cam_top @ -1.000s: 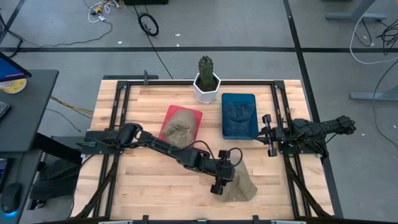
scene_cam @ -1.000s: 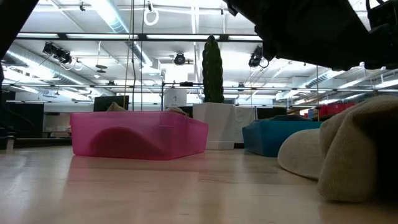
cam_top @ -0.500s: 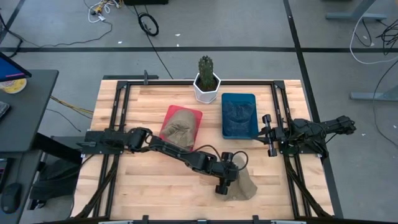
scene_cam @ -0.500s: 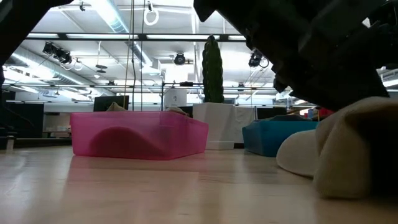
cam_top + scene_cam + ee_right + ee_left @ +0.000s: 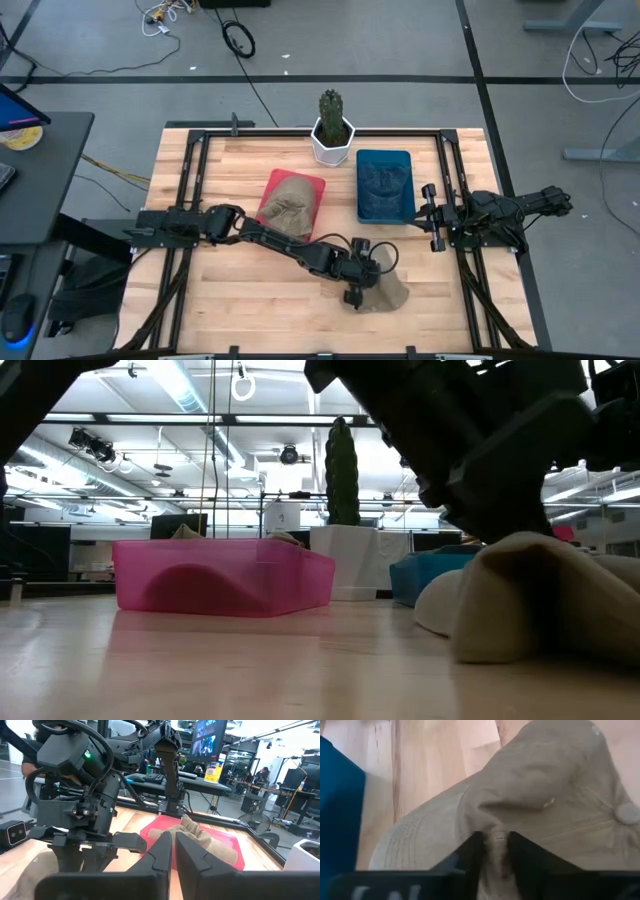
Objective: Pick & Place hat
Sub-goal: Put the brown cap into the red bin
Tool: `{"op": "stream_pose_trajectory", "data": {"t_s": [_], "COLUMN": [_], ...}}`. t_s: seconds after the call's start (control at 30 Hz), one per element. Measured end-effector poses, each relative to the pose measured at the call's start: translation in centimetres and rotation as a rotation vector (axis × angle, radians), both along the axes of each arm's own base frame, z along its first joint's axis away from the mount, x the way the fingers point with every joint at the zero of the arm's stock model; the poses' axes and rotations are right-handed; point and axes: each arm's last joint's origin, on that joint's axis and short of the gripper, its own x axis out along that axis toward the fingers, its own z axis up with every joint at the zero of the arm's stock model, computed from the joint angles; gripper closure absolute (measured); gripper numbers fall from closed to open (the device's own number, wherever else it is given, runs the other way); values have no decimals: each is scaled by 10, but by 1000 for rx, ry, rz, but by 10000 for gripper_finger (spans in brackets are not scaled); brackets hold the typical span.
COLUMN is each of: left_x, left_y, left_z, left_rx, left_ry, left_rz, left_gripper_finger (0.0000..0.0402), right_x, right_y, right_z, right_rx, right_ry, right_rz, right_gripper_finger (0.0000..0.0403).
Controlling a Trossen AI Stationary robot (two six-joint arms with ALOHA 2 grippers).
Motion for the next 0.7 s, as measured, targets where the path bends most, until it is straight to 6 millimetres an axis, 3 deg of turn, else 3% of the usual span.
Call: {"op": "stream_pose_trajectory", "data": {"t_s": [0.17,0.47,0.7], "left_x": [-2,-10,-25], "left_y": [2,-1,-13], "left_z": [-1,19,62], "left_rx": [20,101,200], "left_ry": [32,160,276], "left_rz": [-8,-77,-142], "left_gripper_finger": [388,396,397], "right_x": [0,0,0], "right_y": [0,0,0], "right_z": [0,0,0], "right_rx": [0,0,0], "right_ry": [0,0,0], "right_rz": [0,0,0], "right_gripper_finger": [378,378,378]}}
